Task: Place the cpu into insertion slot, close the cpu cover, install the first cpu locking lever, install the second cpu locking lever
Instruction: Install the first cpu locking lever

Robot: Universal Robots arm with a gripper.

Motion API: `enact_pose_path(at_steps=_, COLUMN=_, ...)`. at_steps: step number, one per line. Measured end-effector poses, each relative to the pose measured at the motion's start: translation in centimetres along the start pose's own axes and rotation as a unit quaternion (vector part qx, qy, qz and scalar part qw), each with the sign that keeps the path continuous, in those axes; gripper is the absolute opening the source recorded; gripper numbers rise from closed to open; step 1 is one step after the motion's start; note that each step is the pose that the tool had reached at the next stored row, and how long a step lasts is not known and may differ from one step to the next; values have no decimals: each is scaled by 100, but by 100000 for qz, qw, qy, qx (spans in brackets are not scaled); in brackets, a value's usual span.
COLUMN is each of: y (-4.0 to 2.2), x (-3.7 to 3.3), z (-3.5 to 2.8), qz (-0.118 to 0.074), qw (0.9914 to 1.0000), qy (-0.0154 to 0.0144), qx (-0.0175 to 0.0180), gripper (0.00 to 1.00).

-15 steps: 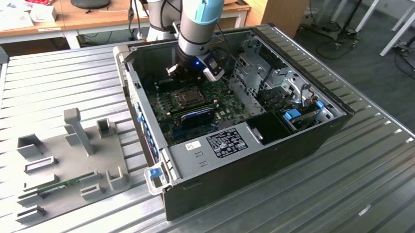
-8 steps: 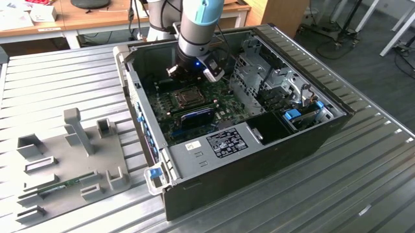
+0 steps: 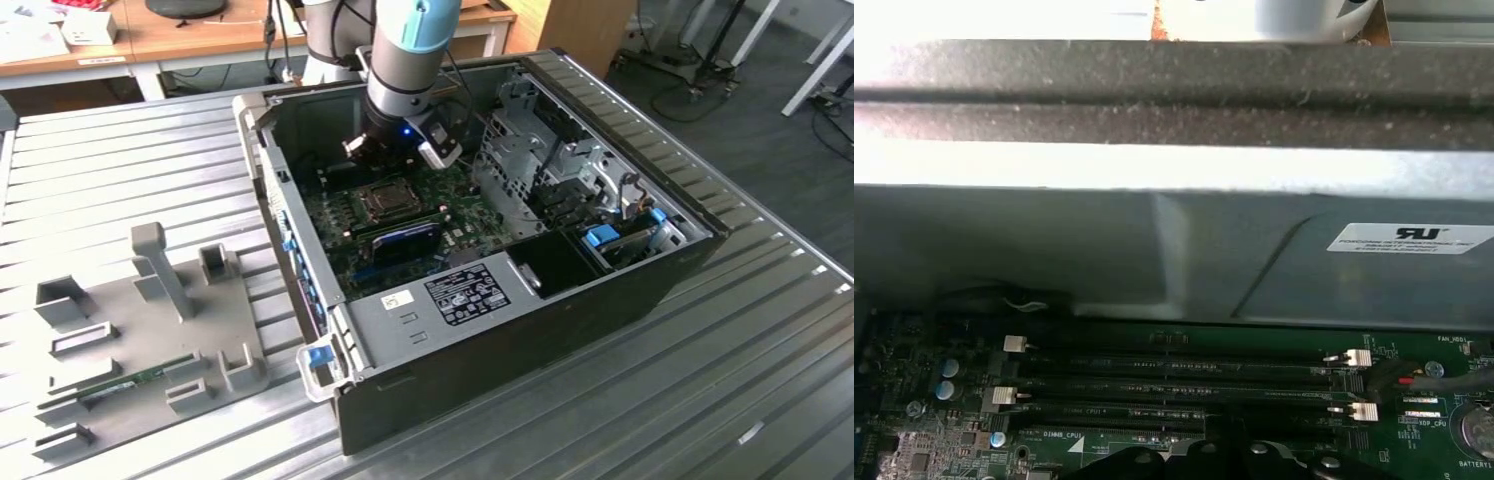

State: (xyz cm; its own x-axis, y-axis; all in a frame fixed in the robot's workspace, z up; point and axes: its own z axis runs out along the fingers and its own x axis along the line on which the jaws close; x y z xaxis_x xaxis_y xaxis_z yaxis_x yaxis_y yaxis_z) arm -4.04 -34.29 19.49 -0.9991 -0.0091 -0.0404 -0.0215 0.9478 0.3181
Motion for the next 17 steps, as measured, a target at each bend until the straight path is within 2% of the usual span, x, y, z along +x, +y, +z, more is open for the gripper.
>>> enact_pose_path(at_steps=6, y=2, x=0, z=-5, qz=-4, qw=100000, qy=4, qx=14, gripper=10)
enact_pose_path(at_steps=17, y=42, x=-6, z=-126, qz=-5, qw=100000, qy=-2, qx=8, gripper=10)
